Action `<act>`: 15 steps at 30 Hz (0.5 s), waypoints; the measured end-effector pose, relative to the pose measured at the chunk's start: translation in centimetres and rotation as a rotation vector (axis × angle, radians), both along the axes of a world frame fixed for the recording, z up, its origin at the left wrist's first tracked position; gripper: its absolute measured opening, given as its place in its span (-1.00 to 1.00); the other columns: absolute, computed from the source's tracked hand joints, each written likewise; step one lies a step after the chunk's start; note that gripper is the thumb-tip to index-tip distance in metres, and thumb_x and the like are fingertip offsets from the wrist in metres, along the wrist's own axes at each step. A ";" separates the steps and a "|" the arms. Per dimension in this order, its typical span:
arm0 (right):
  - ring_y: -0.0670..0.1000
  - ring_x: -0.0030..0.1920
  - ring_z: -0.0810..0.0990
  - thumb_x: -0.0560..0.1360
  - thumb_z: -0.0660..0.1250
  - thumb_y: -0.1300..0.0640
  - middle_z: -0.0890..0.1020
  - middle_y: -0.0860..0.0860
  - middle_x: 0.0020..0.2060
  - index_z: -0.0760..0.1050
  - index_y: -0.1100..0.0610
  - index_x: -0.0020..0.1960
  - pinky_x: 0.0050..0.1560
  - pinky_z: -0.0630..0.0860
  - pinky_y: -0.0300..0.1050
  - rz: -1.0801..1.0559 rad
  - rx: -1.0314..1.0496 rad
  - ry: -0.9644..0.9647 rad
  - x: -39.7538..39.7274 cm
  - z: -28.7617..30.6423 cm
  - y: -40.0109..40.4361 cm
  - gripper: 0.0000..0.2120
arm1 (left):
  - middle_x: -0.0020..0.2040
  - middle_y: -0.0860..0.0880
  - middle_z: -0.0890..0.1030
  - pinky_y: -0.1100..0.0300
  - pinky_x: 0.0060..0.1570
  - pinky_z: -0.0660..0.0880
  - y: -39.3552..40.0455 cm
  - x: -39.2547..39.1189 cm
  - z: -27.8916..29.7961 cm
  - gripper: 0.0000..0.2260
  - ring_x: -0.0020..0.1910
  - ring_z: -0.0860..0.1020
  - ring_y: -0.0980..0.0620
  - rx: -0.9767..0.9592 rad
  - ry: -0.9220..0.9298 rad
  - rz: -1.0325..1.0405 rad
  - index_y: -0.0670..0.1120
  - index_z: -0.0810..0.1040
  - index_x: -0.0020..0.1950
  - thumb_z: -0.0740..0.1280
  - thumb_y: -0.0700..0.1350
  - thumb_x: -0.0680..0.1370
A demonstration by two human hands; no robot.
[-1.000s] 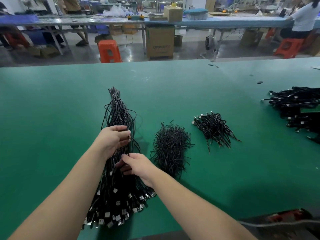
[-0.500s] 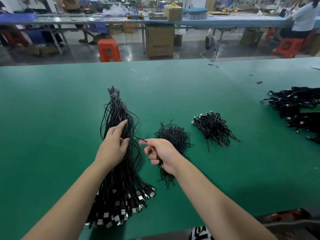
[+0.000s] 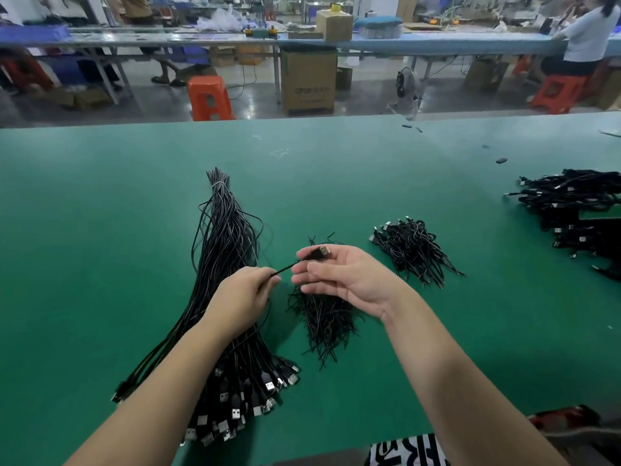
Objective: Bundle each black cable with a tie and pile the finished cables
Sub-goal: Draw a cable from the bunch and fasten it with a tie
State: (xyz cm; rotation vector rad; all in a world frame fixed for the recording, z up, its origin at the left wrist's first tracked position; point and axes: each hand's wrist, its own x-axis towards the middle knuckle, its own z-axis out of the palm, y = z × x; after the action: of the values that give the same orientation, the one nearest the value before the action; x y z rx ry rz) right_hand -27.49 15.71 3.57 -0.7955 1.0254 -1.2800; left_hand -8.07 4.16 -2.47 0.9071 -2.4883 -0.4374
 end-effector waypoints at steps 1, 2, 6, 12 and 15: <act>0.12 -0.03 0.72 0.58 0.34 0.31 0.71 0.22 -0.03 0.54 0.32 0.18 -0.04 0.66 -0.11 -0.044 -0.013 0.001 0.1 -0.1 -0.2 -0.81 | -0.21 0.04 0.58 0.00 -0.13 0.48 0.1 -0.1 0.1 -0.81 -0.11 0.52 -0.03 0.005 0.013 0.009 -0.09 0.60 0.00 0.27 -0.03 0.66; 0.10 -0.07 0.71 0.60 0.32 0.31 0.71 0.20 -0.08 0.57 0.31 0.14 -0.07 0.66 -0.12 -0.097 -0.018 0.006 0.2 -0.3 -0.3 -0.85 | -0.23 0.05 0.57 0.00 -0.14 0.48 0.2 -0.3 0.3 -0.81 -0.13 0.50 -0.02 0.012 0.033 0.019 -0.08 0.60 -0.02 0.27 -0.02 0.66; -0.05 -0.22 0.56 0.60 0.34 0.17 0.60 0.01 -0.27 0.72 0.12 -0.02 -0.12 0.60 -0.15 -0.296 -0.049 0.053 0.6 -0.7 -1.1 -0.84 | -0.29 0.06 0.57 -0.01 -0.18 0.48 0.8 -0.7 1.0 -0.78 -0.20 0.48 0.00 0.007 0.084 0.008 -0.07 0.63 -0.05 0.27 -0.01 0.65; 0.19 0.03 0.68 0.58 0.27 0.03 0.66 0.14 -0.18 0.55 0.16 -0.06 0.14 0.60 0.14 -0.253 -0.162 -0.289 1.0 -0.4 -1.0 -0.79 | -0.25 0.15 0.52 0.10 -0.13 0.43 1.3 -0.8 1.6 -0.68 -0.17 0.47 0.13 0.076 0.119 -0.111 -0.01 0.55 -0.12 0.15 0.14 0.65; 0.17 -0.12 0.69 0.60 0.25 0.00 0.60 0.10 -0.28 0.52 0.17 -0.06 0.13 0.61 0.19 -0.230 -0.193 -0.347 0.6 0.2 -0.8 -0.76 | 0.01 0.08 0.62 0.00 0.30 0.40 0.1 -0.6 1.5 -0.73 0.14 0.54 0.07 -0.010 0.055 -0.155 -0.07 0.59 0.07 0.14 0.02 0.69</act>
State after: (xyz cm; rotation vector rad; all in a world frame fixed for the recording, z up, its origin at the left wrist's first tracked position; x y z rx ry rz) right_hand -26.91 14.94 3.76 -0.5817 0.7347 -1.6673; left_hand -8.71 4.31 -1.01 0.6918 -2.5177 -0.4934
